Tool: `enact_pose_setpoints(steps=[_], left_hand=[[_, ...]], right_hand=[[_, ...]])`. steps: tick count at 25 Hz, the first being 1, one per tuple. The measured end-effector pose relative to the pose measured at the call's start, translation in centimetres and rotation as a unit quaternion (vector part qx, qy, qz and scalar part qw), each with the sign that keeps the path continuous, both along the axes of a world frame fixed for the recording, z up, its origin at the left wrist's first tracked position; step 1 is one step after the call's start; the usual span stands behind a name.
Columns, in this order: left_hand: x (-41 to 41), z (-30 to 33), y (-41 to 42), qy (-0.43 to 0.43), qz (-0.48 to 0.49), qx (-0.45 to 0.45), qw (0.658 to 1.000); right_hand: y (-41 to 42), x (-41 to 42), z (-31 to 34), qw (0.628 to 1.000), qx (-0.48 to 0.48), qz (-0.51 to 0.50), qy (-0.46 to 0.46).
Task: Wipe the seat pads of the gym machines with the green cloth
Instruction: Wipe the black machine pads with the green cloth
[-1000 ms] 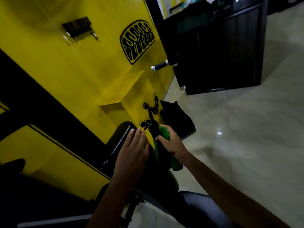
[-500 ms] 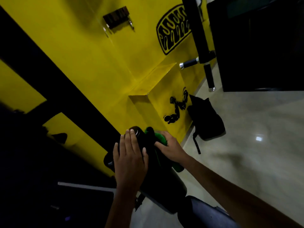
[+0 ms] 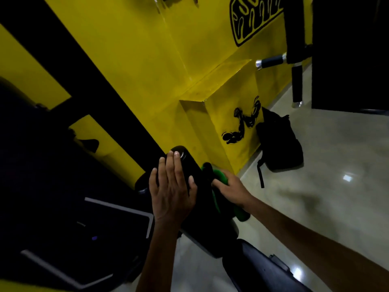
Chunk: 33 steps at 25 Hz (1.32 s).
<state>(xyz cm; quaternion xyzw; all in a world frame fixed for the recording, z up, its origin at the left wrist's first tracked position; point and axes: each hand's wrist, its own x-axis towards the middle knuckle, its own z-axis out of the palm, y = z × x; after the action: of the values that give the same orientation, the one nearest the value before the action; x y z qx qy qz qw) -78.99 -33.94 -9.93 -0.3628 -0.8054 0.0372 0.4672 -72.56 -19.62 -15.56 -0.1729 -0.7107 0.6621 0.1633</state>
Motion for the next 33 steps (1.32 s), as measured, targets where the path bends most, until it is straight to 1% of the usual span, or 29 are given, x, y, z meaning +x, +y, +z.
enact_pose_setpoints(steps=[2,6,8,9,10,12,13,14,18,19,20,23,25,26,28,29,30,31,33], left_hand=[[-0.2,-0.1,-0.1,0.008,0.000,-0.003,1.000],[-0.4,-0.4,0.0,0.005,-0.001,0.005,1.000],[-0.2,-0.7,0.2,0.004,0.012,0.018,1.000],[0.0,-0.8,0.6,0.004,0.006,0.024,1.000],[0.2,-1.0,0.7,-0.001,0.006,0.037,0.999],[0.5,-1.2,0.6,-0.006,0.013,0.057,0.998],[0.6,-1.3,0.8,-0.003,0.015,0.060,0.998],[0.5,-1.4,0.8,0.000,0.014,0.059,0.998],[0.2,-1.7,1.1,0.024,0.050,0.056,0.997],[0.1,-1.7,1.3,0.027,0.057,0.061,0.996],[0.3,-1.8,1.6,0.026,0.066,0.067,0.995],[0.6,-2.2,2.1,0.030,0.097,0.091,0.991],[0.7,-2.2,2.3,0.023,0.109,0.100,0.989],[0.9,-2.3,2.2,0.023,0.117,0.099,0.988],[1.1,-2.7,2.3,0.033,0.121,0.095,0.988],[1.2,-3.0,2.3,0.034,0.121,0.102,0.987],[1.4,-3.6,2.4,0.035,0.122,0.111,0.986],[1.6,-4.3,2.4,0.037,0.125,0.120,0.984],[1.7,-5.3,2.4,0.040,0.130,0.127,0.983]], right_hand=[[-0.1,0.3,-0.2,1.000,0.008,-0.007,-0.001],[0.5,-2.4,3.4,0.997,0.001,-0.035,0.074],[0.5,-3.0,3.4,0.995,-0.004,-0.034,0.096],[0.7,-2.6,2.6,0.995,-0.011,-0.039,0.090],[0.4,-1.8,1.4,0.997,-0.003,-0.032,0.065],[-0.1,-0.3,-0.6,0.999,0.029,0.018,0.013],[0.0,0.1,-0.9,0.999,0.032,0.035,0.010],[0.3,-0.2,-0.3,0.999,0.033,0.035,0.020],[2.3,-3.8,3.5,0.988,0.011,0.048,0.147],[2.6,-4.4,3.0,0.986,0.008,0.050,0.157],[2.7,-4.4,1.3,0.987,0.012,0.055,0.147],[2.6,-2.2,-3.6,0.989,0.035,0.113,0.090],[3.0,-2.9,-3.8,0.987,0.045,0.122,0.092],[3.3,-3.9,-2.4,0.987,0.039,0.117,0.106],[3.8,-5.7,0.7,0.977,0.029,0.102,0.183],[3.9,-6.1,1.4,0.966,0.034,0.110,0.229],[4.0,-6.2,0.8,0.959,0.043,0.115,0.255],[3.9,-5.7,-0.7,0.958,0.054,0.122,0.255],[3.7,-3.9,-5.1,0.963,0.067,0.145,0.216]])
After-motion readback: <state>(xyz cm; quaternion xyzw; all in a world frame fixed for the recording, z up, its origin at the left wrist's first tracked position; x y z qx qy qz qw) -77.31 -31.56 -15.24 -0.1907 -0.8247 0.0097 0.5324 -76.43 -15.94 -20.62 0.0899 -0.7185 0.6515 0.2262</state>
